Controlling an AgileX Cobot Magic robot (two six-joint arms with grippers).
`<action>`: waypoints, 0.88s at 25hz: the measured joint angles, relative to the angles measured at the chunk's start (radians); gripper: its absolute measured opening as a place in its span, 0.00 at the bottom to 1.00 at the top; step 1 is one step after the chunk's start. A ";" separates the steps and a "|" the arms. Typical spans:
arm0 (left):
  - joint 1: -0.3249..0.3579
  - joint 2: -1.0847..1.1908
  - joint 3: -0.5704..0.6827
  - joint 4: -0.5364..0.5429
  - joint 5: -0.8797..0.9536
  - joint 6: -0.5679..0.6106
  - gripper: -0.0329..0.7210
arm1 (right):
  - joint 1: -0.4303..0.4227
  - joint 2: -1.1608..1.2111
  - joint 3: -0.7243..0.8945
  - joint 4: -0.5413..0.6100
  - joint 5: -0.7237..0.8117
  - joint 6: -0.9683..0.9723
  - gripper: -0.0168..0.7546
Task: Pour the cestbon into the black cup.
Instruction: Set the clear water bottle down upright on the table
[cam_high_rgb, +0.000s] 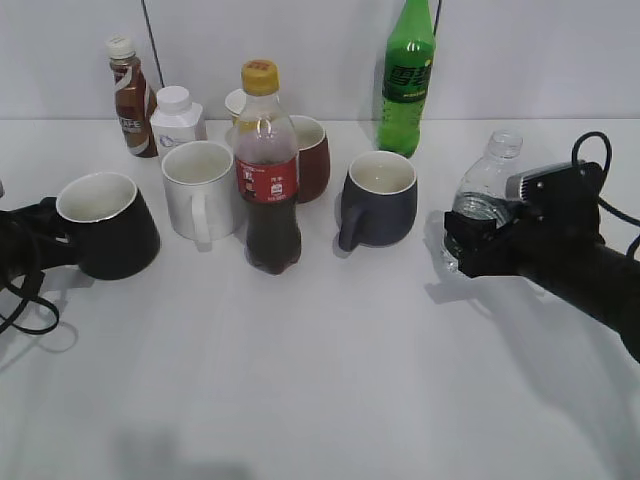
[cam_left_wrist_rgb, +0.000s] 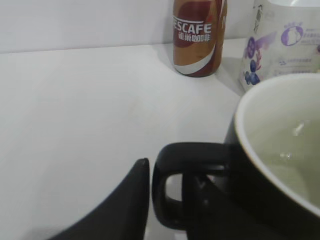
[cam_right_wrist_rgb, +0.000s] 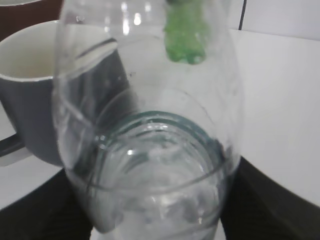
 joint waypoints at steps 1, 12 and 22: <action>0.000 0.000 0.003 0.001 -0.003 -0.001 0.32 | 0.000 0.000 0.004 0.000 -0.005 -0.008 0.66; 0.000 -0.005 0.122 -0.015 -0.013 -0.002 0.43 | 0.000 0.001 0.012 0.026 -0.018 -0.022 0.86; 0.000 -0.333 0.198 -0.036 0.102 -0.002 0.43 | 0.001 -0.338 0.012 0.048 0.155 0.005 0.86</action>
